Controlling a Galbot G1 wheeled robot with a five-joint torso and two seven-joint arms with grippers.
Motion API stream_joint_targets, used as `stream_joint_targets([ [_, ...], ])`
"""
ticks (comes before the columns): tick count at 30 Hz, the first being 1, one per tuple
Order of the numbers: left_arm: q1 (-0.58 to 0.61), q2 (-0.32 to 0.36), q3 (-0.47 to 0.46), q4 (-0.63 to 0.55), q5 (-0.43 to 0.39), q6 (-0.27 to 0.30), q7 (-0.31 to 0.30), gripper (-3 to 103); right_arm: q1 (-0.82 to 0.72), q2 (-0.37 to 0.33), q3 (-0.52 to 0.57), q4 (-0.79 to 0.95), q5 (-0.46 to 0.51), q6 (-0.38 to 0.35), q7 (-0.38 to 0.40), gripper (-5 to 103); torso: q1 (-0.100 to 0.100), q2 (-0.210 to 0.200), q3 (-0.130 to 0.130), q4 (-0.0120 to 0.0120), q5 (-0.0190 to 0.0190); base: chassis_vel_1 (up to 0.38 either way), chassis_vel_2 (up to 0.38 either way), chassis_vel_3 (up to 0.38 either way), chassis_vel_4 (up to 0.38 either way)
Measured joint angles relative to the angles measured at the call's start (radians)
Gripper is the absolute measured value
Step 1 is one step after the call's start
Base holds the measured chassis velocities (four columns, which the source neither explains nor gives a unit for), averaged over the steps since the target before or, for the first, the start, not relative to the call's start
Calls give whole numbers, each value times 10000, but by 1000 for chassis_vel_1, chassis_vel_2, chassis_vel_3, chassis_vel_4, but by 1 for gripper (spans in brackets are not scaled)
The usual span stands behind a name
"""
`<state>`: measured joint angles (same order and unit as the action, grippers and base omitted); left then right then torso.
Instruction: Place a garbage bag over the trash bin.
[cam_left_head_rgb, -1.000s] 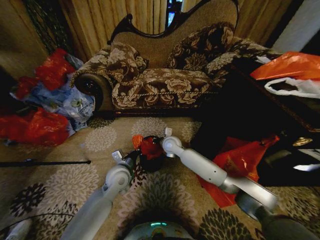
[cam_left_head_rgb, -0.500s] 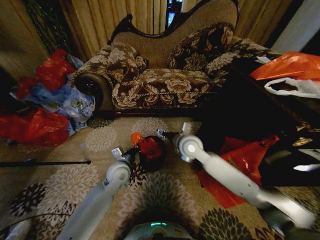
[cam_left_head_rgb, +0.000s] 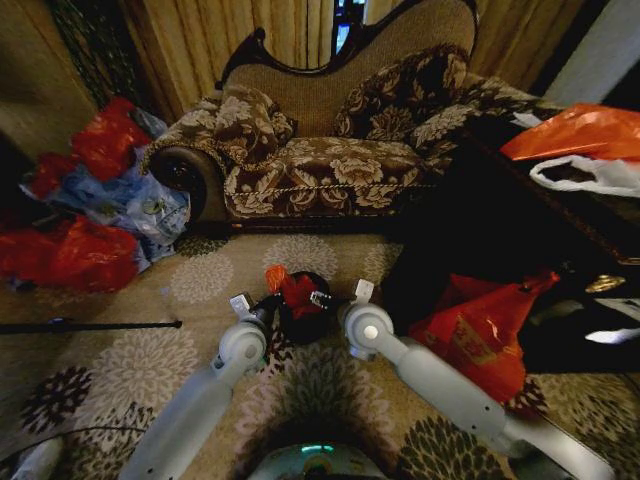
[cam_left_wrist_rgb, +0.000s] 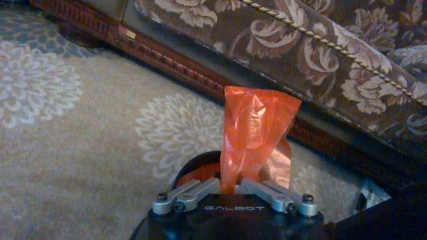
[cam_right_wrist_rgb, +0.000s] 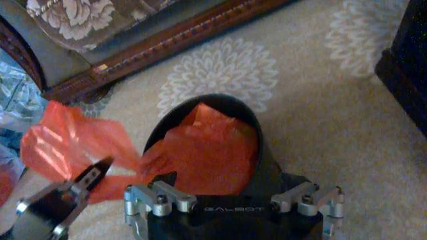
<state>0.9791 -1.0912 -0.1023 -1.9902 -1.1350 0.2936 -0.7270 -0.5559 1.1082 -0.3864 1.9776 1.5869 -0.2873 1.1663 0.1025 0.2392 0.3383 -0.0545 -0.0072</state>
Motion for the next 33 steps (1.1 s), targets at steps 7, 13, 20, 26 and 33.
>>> stream_joint_targets([
  [7, -64, -89, 52, 74, 164, 2, 84, 0, 80, 482, 30, -215, -4, 165, 129, 100, 0, 0, 0, 0, 0, 0, 0, 0, 0],
  [13, -4, -113, 92, 35, 341, 2, 201, 0, 194, 877, -140, -949, -227, 206, 172, 100, 1, 0, 0, 1, 0, 0, 0, 0, 0],
  [20, -19, -259, 84, 32, 526, 1, 285, 0, 137, 1510, -614, -1915, -719, 366, 302, 100, 1, 0, 0, 0, 2, 0, 0, 0, 0],
  [26, 144, -174, -33, -132, 545, -8, 324, 0, 12, 1680, -731, -2481, -1049, 499, 350, 99, 1, 0, 1, 1, 0, 0, 0, 0, 0],
  [33, 234, -87, -150, -180, 592, -34, 384, 0, -116, 1192, -900, -2244, -1340, 544, 136, 75, 1, 0, 1, 0, 1, 0, 0, 0, 0],
])
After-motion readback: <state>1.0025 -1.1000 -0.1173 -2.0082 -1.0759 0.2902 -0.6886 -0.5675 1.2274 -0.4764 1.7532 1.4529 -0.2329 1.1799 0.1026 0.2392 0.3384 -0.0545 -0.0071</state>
